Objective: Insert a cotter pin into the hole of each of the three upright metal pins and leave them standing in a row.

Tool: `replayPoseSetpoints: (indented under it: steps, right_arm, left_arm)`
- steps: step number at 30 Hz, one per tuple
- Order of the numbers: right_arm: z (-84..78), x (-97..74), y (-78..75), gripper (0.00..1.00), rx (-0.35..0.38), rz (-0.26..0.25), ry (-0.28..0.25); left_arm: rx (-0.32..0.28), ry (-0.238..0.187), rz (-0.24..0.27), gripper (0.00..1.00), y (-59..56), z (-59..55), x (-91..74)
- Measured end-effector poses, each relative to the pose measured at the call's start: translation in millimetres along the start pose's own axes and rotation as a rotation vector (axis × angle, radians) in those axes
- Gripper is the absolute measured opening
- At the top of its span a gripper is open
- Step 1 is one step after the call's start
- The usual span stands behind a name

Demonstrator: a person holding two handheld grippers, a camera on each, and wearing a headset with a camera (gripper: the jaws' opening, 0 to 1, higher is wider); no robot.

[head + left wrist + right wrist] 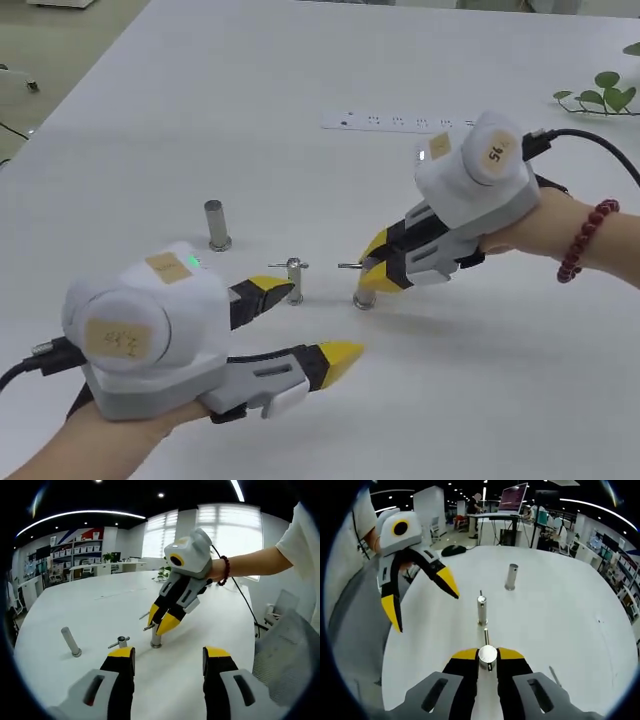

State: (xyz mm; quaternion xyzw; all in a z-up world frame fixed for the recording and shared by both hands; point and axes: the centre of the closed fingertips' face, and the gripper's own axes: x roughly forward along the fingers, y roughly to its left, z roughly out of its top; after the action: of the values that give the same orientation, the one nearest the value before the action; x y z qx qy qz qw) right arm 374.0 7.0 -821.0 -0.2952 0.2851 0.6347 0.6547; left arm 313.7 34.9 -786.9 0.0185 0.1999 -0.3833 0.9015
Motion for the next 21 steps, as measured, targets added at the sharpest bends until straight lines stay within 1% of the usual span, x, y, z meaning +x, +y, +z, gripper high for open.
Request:
replayPoseSetpoints:
  steps: [5,8,11,13,14,15,18,21]
  right_arm:
    - [0.2,-0.1,0.2,0.14,0.004,0.01,-0.005]
    - [-0.1,-0.1,0.2,0.15,0.009,0.008,-0.004]
    - [-3.7,2.2,0.5,0.15,0.014,0.005,0.008]
    - [-7.3,4.2,1.2,0.16,0.018,0.005,0.019]
    - [-9.1,4.7,1.8,0.17,0.018,0.006,0.023]
    - [-10.1,5.0,2.2,0.18,0.021,0.005,0.02]
    - [-8.7,4.8,4.5,0.22,0.037,0.014,0.006]
    - [-5.7,1.2,2.8,0.25,0.039,0.007,-0.002]
  left_arm:
    - [-0.013,-0.008,0.024,0.59,7.6,1.6,-8.9]
    - [-0.038,-0.03,0.041,0.6,13.0,4.7,-14.3]
    - [-0.052,-0.04,0.057,0.62,17.9,7.4,-18.6]
    - [-0.065,-0.044,0.082,0.63,23.4,8.5,-21.8]
    - [-0.069,-0.046,0.086,0.65,24.9,8.9,-23.0]
    - [-0.077,-0.05,0.099,0.66,27.6,9.6,-25.1]
    - [-0.082,-0.057,0.118,0.68,32.4,11.1,-29.3]
    - [-0.068,-0.058,0.134,0.71,37.5,12.4,-32.4]
